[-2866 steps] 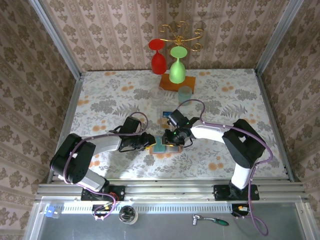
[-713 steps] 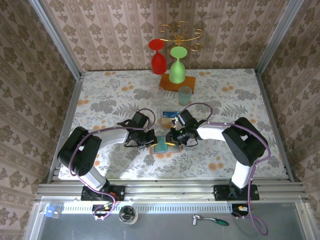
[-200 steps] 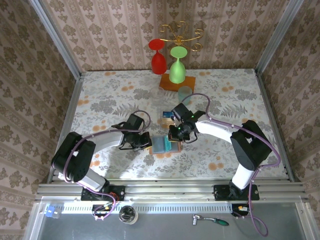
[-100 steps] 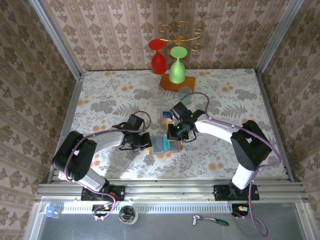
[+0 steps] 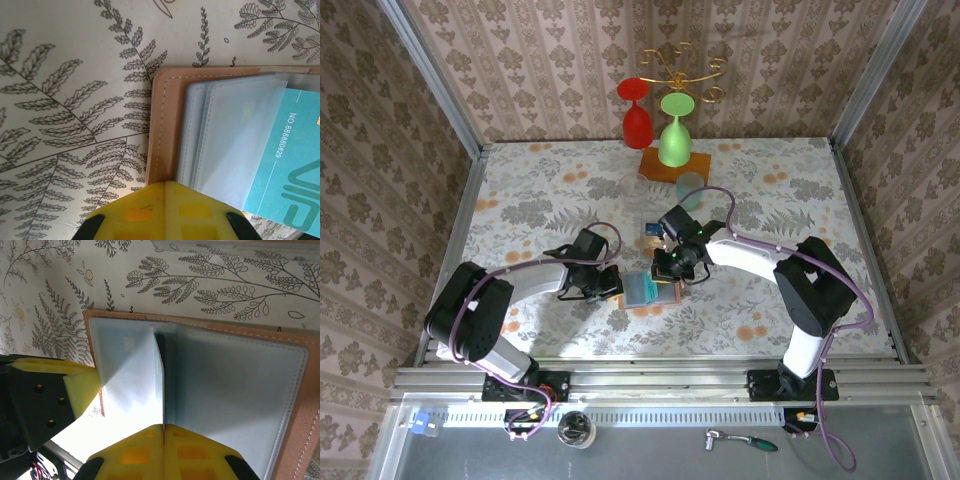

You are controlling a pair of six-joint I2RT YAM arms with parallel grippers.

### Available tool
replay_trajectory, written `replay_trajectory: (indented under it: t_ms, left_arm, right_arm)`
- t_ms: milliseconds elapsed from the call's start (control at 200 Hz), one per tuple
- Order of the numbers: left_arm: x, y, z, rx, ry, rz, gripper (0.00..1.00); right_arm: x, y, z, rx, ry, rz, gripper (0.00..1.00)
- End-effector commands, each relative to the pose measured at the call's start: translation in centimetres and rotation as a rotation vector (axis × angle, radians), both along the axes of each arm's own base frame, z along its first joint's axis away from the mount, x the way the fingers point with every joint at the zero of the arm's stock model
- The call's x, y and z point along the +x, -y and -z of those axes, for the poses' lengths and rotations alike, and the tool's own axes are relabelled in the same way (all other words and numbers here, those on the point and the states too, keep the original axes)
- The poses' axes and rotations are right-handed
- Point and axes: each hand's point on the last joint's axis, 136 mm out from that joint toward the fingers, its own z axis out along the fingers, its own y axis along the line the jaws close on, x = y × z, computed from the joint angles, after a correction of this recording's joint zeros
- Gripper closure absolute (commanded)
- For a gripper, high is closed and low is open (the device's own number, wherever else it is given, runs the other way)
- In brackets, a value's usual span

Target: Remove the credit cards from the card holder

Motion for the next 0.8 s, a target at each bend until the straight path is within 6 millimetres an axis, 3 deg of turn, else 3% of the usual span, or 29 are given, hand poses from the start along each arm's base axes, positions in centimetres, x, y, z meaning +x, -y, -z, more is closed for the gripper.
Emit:
replay_trajectory:
  t_ms: [0,75,395,795]
  left_arm:
    - [-0.7,-1.1,1.1,0.038,-0.024,0.005,0.98]
    - [-0.7,-1.1,1.1,0.037,-0.023,0.004,0.98]
    - [-0.3,-0.7,0.9,0.025,-0.020,0.009,0.98]
    - [-0.1,-0.8,1.0,0.023,-0.019,0.008,0.98]
  right_arm:
    - [0.1,0.4,-1.7,-0.031,0.040,-0.011,0.96]
    - [0.5,0.5,-2.2,-0.040,0.060,-0.013,0.96]
    - [0.1,1.8,-1.2,-0.131,0.028,-0.008,0.96]
    - [0.3,0.6,0.1,-0.108,-0.007,-0.019,0.95]
